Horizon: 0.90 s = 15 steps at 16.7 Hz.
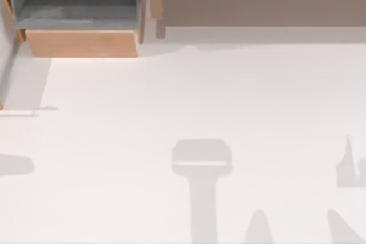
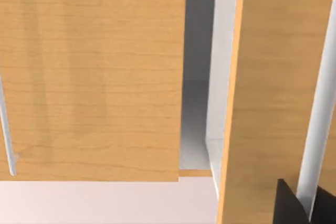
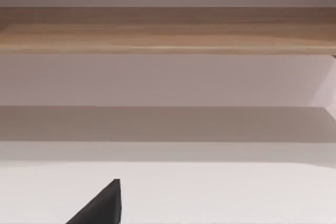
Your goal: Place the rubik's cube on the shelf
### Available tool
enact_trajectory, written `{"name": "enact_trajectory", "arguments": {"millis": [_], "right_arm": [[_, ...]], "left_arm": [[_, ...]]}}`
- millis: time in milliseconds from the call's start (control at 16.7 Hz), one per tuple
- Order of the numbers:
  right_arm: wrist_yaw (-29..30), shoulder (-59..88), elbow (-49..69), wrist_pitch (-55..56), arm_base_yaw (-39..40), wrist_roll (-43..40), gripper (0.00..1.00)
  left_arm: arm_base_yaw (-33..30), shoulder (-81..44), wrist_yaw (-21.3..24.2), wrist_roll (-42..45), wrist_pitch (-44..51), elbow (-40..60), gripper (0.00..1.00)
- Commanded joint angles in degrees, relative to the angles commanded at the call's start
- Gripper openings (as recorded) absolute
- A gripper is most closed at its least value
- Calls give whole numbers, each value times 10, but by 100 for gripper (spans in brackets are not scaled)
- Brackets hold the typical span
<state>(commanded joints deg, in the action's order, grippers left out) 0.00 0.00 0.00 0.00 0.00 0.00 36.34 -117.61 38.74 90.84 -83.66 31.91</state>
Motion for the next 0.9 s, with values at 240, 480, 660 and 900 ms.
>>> {"name": "enact_trajectory", "arguments": {"millis": [240,480,660,900], "right_arm": [[0,0,0,0,0,0,100],[0,0,0,0,0,0,100],[0,0,0,0,0,0,100],[0,0,0,0,0,0,100]], "left_arm": [[-42,-32,-42,-1,44,85,0],[-54,-40,-54,-3,56,101,0],[-54,-46,-57,-3,62,108,0],[-80,-78,-81,-3,100,181,0]]}}
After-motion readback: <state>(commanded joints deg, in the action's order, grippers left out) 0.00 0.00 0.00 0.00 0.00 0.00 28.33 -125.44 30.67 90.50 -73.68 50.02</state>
